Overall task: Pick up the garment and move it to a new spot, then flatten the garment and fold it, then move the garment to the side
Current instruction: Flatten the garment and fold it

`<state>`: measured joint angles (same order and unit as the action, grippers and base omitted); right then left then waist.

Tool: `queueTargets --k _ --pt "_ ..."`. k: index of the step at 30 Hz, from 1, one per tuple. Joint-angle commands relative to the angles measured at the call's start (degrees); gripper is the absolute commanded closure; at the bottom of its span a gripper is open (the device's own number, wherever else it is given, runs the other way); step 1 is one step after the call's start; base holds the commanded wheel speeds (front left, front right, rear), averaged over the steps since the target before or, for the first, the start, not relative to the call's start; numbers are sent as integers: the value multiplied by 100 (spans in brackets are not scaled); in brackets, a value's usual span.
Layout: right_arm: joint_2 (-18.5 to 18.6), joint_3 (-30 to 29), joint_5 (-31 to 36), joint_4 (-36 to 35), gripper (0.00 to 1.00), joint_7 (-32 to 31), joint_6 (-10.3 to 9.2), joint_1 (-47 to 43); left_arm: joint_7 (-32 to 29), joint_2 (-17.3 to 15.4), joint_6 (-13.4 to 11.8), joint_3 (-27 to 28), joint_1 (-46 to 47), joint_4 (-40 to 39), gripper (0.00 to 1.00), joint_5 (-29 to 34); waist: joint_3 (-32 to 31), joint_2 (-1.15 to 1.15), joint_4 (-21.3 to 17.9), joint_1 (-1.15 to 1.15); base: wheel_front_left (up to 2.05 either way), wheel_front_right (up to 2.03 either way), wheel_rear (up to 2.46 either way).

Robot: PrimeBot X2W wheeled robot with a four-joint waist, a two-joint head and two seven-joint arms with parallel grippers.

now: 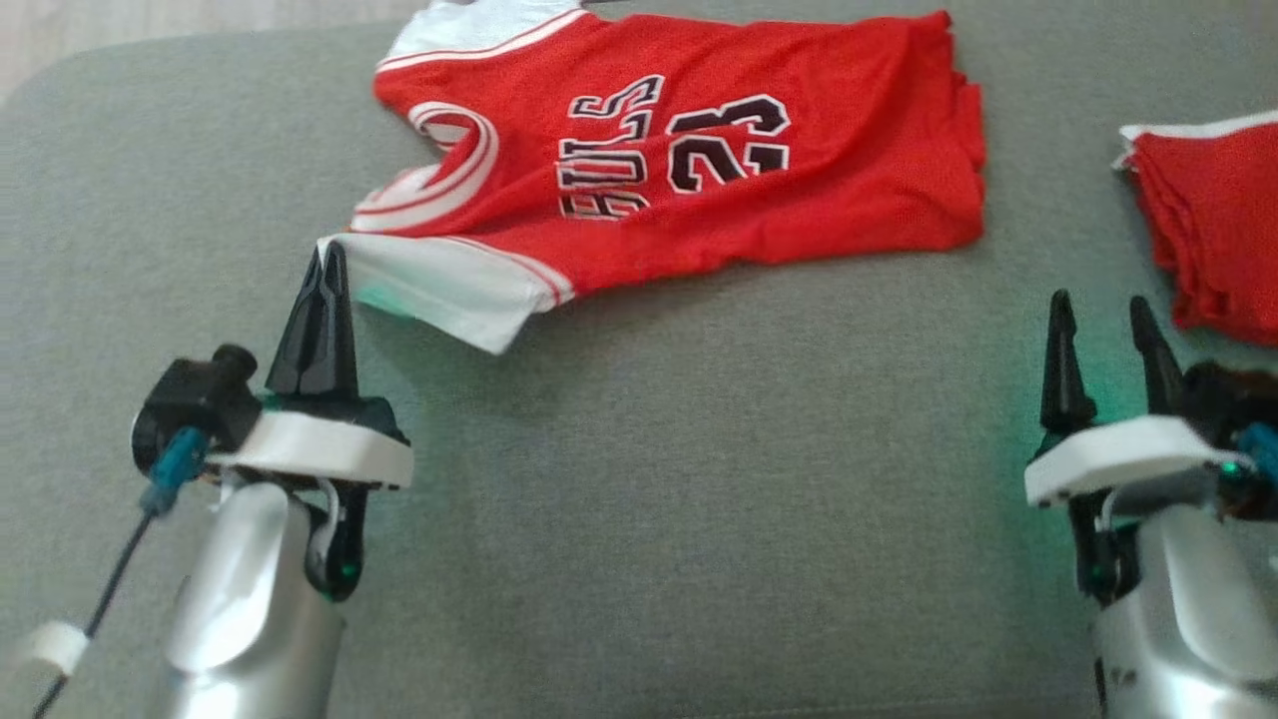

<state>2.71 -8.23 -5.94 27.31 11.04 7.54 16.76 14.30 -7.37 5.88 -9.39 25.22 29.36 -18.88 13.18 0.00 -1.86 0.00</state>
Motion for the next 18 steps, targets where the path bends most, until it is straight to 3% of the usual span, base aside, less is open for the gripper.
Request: queueTargets --k 1,10,18 --pt "17 41 44 -30 0 -94 -5 330 67 -55 13 213 -102 -389 100 79 -28 0 112 0 0 0 0" --pt "17 -78 -56 1024 0 -489 -5 1250 69 119 82 64 -393 -1035 100 235 88 0 364 0 0 0 0" --pt "17 -531 -63 2485 0 -423 -5 2170 69 198 122 -74 -337 -1153 100 259 264 0 566 0 0 0 0"
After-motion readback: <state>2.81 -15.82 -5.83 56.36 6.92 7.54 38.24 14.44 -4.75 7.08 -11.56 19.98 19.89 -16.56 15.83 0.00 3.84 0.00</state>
